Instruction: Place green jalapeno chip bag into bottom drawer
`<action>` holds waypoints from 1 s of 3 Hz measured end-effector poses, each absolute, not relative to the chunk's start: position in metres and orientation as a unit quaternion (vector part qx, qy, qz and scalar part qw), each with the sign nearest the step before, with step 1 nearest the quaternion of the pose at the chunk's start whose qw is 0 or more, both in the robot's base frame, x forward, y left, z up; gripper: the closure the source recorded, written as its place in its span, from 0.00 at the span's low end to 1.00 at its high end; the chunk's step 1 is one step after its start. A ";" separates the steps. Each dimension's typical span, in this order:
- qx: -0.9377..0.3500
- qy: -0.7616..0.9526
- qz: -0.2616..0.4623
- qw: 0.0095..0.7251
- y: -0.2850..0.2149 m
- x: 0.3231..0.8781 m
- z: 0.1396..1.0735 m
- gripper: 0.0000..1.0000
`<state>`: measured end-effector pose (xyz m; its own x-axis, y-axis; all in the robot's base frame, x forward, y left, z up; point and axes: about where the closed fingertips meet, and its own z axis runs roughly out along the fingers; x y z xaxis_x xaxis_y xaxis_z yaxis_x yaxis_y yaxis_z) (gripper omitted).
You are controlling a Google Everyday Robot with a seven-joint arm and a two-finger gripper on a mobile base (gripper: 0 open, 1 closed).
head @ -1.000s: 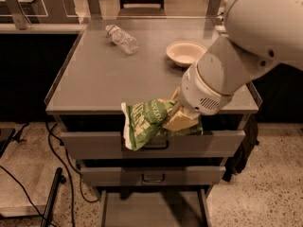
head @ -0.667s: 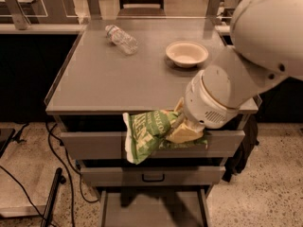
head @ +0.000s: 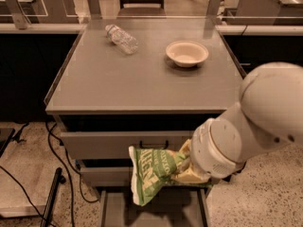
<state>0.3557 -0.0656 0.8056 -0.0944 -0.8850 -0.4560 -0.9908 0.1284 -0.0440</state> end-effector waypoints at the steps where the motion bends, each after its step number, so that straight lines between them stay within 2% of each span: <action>1: -0.638 0.725 0.159 0.204 -0.073 0.346 0.740 1.00; 3: -0.636 0.724 0.150 0.221 -0.076 0.354 0.721 1.00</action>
Offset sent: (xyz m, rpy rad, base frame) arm -0.0096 -0.0076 -0.0658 0.0500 0.0081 -0.0040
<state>0.3544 -0.0761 0.7209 -0.0937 -0.8542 -0.5114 -0.9872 0.1463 -0.0634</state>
